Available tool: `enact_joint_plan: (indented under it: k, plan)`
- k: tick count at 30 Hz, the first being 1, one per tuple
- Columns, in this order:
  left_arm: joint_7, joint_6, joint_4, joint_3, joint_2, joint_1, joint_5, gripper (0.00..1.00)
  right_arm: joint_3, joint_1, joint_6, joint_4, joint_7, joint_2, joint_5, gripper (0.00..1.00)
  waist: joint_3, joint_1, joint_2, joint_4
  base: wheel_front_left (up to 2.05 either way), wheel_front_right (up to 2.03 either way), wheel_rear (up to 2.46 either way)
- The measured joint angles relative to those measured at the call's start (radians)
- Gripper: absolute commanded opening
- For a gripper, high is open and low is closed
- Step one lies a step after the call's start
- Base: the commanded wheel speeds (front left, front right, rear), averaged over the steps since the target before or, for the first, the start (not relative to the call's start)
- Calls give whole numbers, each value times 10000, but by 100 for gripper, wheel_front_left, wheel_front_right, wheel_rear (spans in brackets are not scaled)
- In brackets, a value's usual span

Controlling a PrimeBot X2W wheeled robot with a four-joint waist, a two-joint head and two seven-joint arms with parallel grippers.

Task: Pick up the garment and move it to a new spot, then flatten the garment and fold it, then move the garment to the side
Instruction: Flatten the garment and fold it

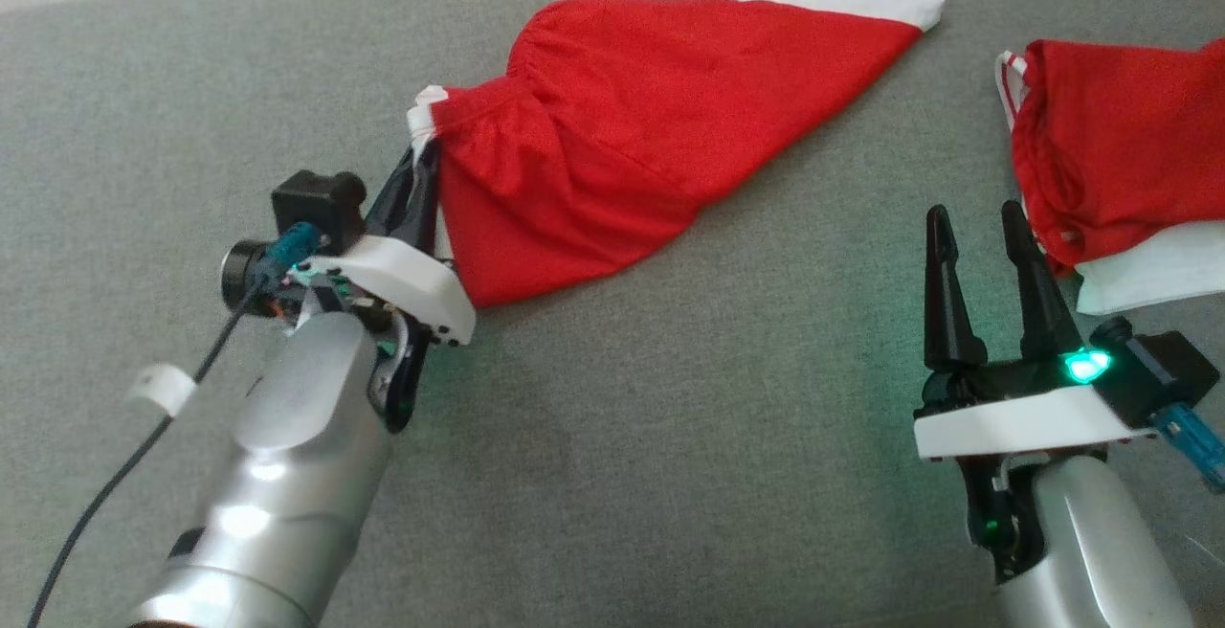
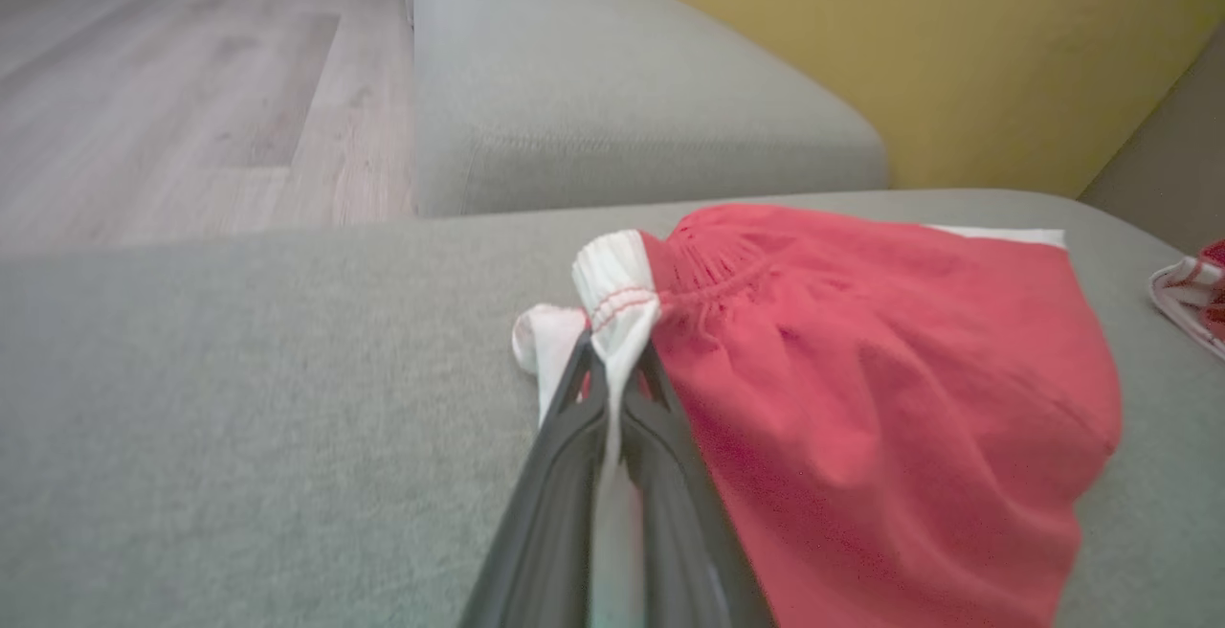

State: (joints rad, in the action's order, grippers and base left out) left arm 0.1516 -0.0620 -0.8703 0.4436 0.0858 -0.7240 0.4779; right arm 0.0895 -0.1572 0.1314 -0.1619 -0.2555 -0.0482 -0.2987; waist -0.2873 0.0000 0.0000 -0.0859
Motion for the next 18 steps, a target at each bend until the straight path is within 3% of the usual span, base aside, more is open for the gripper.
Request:
enact_joint_plan:
  k: [4,9,14,18]
  plan:
    - [445,-387,765,677,40,-3,-397,0,4,21,0,-121,0,0,-10,100,354,-1,0,62,0,0,0]
    - [56,-625,1971,1730,128,-162,-573,0,48,31,0,-151,0,0,-230,100,796,-2,0,43,0,0,0]
    - [-1338,-644,3864,3281,316,-697,897,0,207,26,0,-188,0,0,-594,100,1074,-1,0,-313,0,0,0]
    - [-2071,-702,4777,3534,293,-1542,2132,0,288,26,0,-230,0,0,-819,100,1278,-1,0,-680,0,0,0]
